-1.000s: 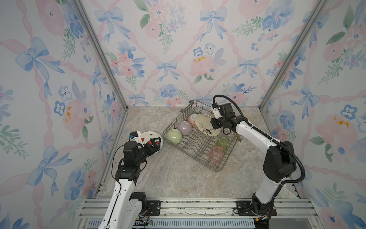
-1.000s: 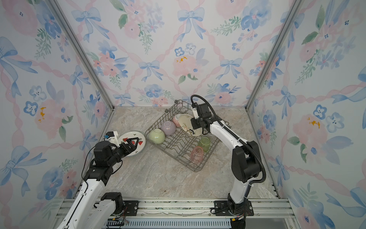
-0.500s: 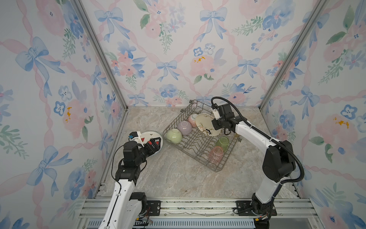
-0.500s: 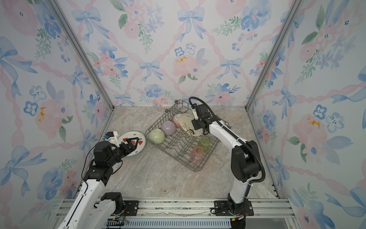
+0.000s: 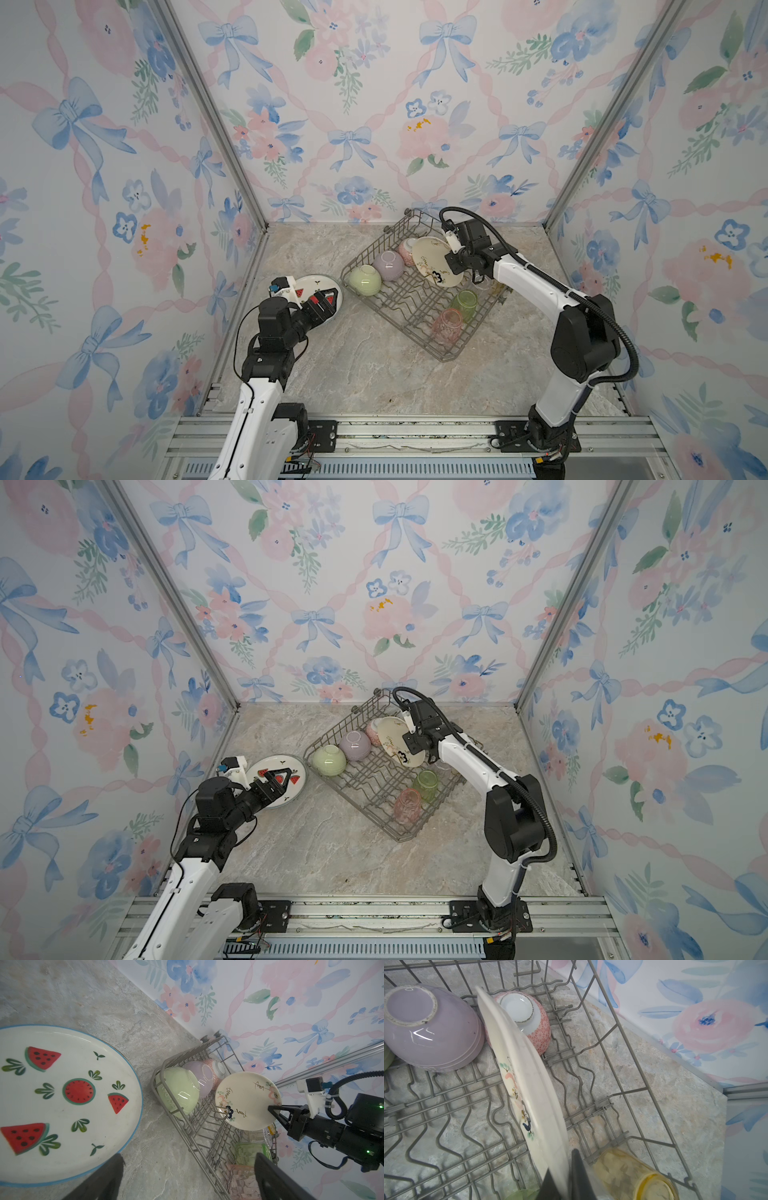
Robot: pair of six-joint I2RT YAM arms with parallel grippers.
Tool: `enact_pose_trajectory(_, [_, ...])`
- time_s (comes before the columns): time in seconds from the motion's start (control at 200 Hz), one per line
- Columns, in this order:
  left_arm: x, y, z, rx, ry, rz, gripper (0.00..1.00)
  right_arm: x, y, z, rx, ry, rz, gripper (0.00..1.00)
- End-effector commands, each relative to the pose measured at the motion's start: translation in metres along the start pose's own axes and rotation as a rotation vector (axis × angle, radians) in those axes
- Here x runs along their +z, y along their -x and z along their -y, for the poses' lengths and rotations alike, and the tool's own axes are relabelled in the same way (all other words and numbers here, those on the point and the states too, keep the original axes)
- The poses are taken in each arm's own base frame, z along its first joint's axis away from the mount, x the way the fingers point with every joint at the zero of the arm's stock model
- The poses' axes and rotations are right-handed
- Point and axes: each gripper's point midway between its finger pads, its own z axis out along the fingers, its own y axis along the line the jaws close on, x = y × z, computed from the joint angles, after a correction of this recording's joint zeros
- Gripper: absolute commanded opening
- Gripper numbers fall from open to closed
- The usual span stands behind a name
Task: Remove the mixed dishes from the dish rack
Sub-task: 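Grasp the cream flower plate rim with the right gripper and lift it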
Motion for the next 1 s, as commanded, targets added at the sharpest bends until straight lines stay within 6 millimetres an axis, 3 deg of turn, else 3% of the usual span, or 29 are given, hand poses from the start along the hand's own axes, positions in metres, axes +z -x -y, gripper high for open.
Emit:
enact_pose_trajectory(0.0, [0.000, -0.007, 0.002, -0.011, -0.016, -0.021, 0.98, -0.019, 0.023, 0.013, 0.094, -0.015, 0.105, 0.00])
enact_pose_trajectory(0.41, [0.003, -0.010, 0.006, -0.013, -0.023, -0.036, 0.98, -0.052, 0.052, 0.030, 0.195, 0.008, 0.249, 0.00])
enact_pose_trajectory(0.835, [0.005, -0.015, 0.007, -0.011, -0.019, -0.049, 0.98, -0.062, 0.067, 0.035, 0.171, -0.013, 0.306, 0.00])
enact_pose_trajectory(0.86, [0.005, -0.015, 0.007, -0.010, -0.021, -0.051, 0.98, -0.075, 0.072, 0.038, 0.170, -0.017, 0.333, 0.00])
enact_pose_trajectory(0.995, [0.007, -0.019, 0.006, -0.009, -0.015, -0.061, 0.98, -0.082, 0.076, 0.039, 0.161, -0.025, 0.357, 0.00])
